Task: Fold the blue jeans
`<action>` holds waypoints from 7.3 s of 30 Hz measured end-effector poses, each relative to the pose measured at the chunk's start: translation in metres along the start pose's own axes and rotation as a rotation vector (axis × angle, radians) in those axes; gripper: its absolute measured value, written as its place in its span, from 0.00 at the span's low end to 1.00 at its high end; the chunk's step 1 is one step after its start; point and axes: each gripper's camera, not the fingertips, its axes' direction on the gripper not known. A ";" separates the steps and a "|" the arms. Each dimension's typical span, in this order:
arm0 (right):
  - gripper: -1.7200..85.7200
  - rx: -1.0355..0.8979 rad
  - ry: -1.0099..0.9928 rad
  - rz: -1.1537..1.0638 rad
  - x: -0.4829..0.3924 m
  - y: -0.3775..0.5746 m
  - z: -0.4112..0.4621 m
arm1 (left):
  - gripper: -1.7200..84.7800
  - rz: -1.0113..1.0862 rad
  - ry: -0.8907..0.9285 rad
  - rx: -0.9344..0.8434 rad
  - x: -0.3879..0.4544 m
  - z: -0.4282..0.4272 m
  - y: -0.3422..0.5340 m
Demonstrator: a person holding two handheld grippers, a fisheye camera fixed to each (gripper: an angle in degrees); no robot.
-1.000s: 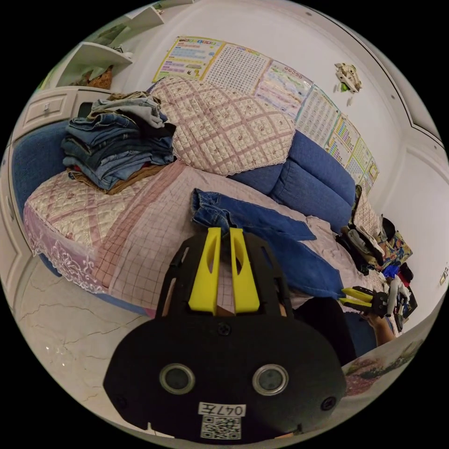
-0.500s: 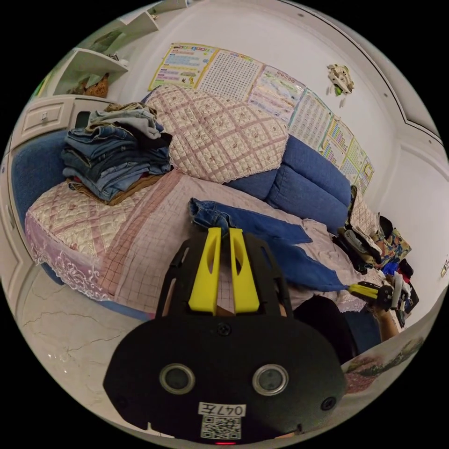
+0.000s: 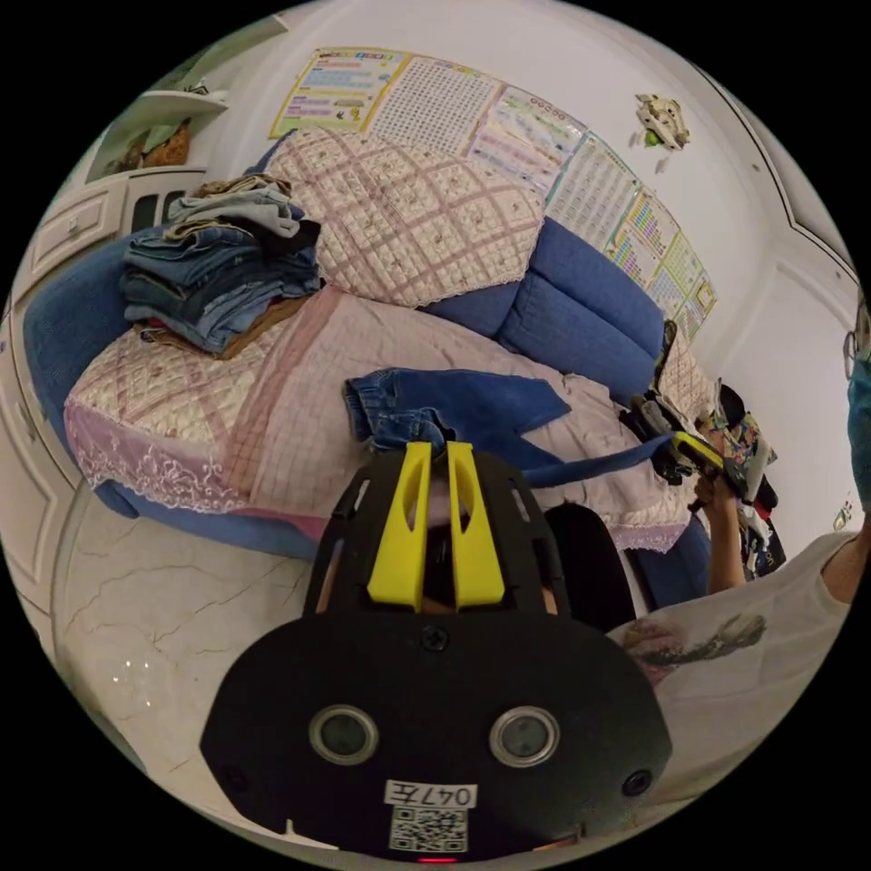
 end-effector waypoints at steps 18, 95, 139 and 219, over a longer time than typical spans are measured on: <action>0.02 -0.482 -0.046 0.162 0.180 -0.158 0.453 | 0.09 -0.165 0.108 -0.314 -0.189 0.310 -0.253; 0.05 -0.227 -0.454 0.969 0.186 0.271 0.719 | 0.16 0.095 -0.243 -0.269 -0.475 0.359 0.116; 0.02 -0.110 -0.473 1.065 0.147 0.142 0.259 | 0.10 0.552 0.057 -0.451 -0.169 0.267 0.371; 0.01 -0.141 -0.278 0.337 0.013 -0.154 0.075 | 0.13 0.448 0.236 -0.030 -0.032 0.209 0.407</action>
